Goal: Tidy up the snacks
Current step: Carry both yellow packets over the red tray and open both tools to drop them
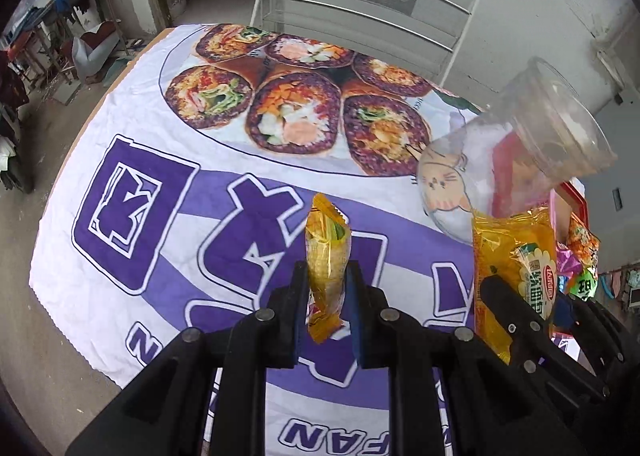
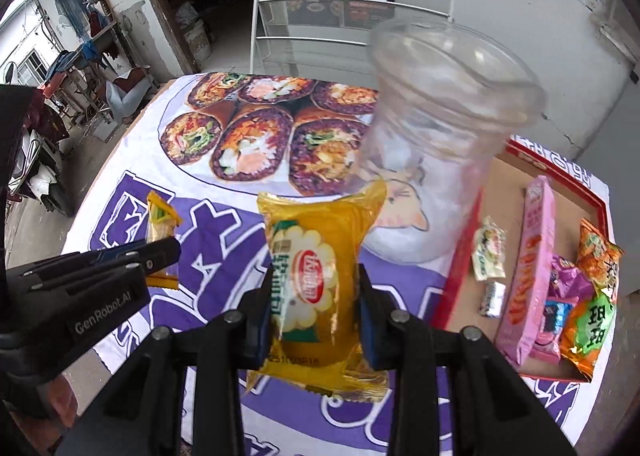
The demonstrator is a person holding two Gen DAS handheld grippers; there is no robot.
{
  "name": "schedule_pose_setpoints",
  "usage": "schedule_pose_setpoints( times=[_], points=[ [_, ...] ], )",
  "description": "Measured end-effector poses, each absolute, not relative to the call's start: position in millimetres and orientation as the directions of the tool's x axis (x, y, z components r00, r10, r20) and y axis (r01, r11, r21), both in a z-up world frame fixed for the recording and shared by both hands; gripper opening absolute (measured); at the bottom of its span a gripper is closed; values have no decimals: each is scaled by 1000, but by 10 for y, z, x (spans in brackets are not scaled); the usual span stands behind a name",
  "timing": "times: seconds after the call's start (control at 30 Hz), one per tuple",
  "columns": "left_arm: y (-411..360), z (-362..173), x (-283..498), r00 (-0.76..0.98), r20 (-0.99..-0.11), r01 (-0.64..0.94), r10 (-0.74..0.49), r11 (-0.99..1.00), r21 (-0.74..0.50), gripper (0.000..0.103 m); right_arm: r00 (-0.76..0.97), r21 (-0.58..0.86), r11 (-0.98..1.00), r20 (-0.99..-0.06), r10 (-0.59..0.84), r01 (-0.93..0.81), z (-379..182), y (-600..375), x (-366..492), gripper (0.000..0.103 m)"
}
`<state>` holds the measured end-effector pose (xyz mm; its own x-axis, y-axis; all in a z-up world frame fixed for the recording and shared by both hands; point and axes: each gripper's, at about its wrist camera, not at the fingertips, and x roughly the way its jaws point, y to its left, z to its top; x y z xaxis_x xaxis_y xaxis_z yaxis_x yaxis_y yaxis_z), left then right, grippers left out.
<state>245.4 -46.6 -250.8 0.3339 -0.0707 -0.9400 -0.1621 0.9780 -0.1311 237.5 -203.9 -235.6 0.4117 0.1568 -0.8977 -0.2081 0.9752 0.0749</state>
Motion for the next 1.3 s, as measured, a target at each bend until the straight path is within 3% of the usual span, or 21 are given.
schedule_pose_setpoints(
  times=[0.4,0.77,0.87,1.0,1.03,1.3],
  points=[
    [-2558,-2775,2648,310,-917,159,-252,964,-211,17,418,-11,995,-907,-52,101,-2594,-4054,2332,32],
    [-3010,-3245,3152,265,-940,181,-215,969,-170,18,370,38,993,-929,-6,111,-3021,-4297,2768,34],
    [-3011,-3313,3207,252,-946,171,-202,972,-162,27,344,42,993,-939,3,108,-3113,-4317,2792,35],
    [-2956,-3347,3237,254,-952,154,-168,979,-132,61,353,50,993,-936,8,111,-3138,-4395,2760,35],
    [-2947,-3336,3247,256,-950,162,-182,976,-143,65,364,61,992,-931,16,112,-3123,-4420,2747,35],
    [-2917,-3227,3197,258,-943,170,-210,971,-170,74,415,94,989,-909,38,115,-3009,-4519,2635,38]
  ],
)
